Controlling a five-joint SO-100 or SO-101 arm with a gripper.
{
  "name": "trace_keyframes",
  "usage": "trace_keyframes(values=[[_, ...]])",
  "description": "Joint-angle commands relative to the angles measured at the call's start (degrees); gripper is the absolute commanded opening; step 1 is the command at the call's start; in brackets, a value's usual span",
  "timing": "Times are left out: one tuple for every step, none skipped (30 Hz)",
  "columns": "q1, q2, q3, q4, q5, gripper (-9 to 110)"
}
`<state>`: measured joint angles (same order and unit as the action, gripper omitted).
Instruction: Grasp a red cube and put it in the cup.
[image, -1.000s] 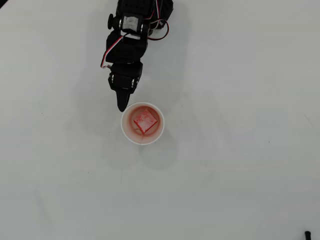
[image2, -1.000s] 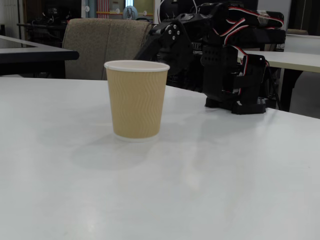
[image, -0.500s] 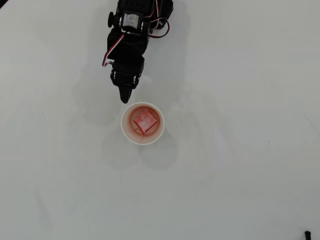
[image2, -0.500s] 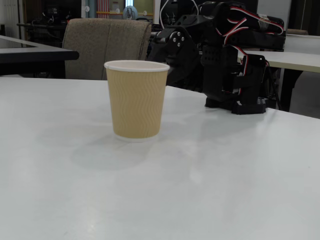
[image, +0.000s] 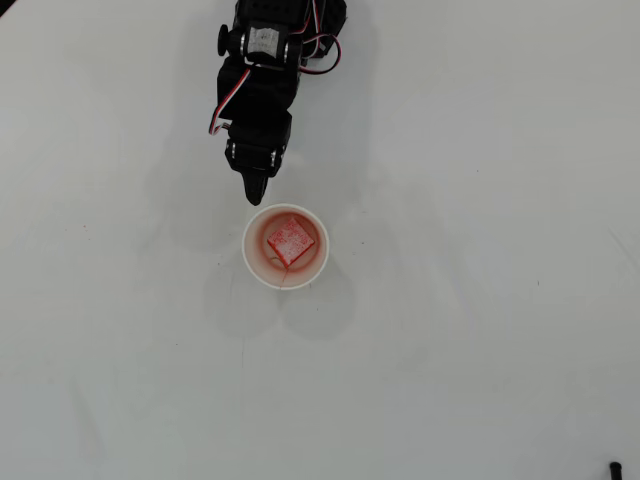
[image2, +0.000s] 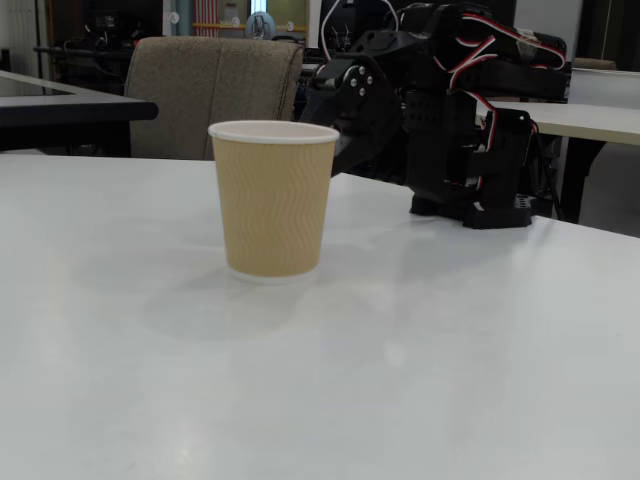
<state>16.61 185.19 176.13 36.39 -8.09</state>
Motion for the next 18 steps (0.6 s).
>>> trace_keyframes(values=[[-0.09, 0.7, 4.13, 0.26, 0.18, 0], [-0.09, 0.7, 4.13, 0.26, 0.18, 0], [-0.09, 0.7, 4.13, 0.26, 0.18, 0], [-0.09, 0.7, 4.13, 0.35, 0.18, 0], [-0.18, 0.7, 4.13, 0.35, 0.09, 0], [-0.18, 0.7, 4.13, 0.35, 0.09, 0], [-0.18, 0.7, 4.13, 0.35, 0.09, 0], [-0.18, 0.7, 4.13, 0.35, 0.09, 0], [-0.18, 0.7, 4.13, 0.35, 0.09, 0], [-0.18, 0.7, 4.13, 0.35, 0.0, 0], [-0.18, 0.7, 4.13, 0.35, 0.0, 0], [-0.26, 0.7, 4.13, 0.35, 0.0, 0], [-0.35, 0.7, 4.13, 0.44, 0.0, 0], [-0.62, 0.7, 4.13, 0.53, 0.0, 0], [-1.23, 0.79, 4.13, 0.53, 0.0, 0], [-1.67, 0.79, 4.13, 0.62, 0.0, 0], [-1.93, 0.79, 4.13, 0.62, -0.09, 0], [-2.11, 0.79, 4.13, 0.62, -0.09, 0]])
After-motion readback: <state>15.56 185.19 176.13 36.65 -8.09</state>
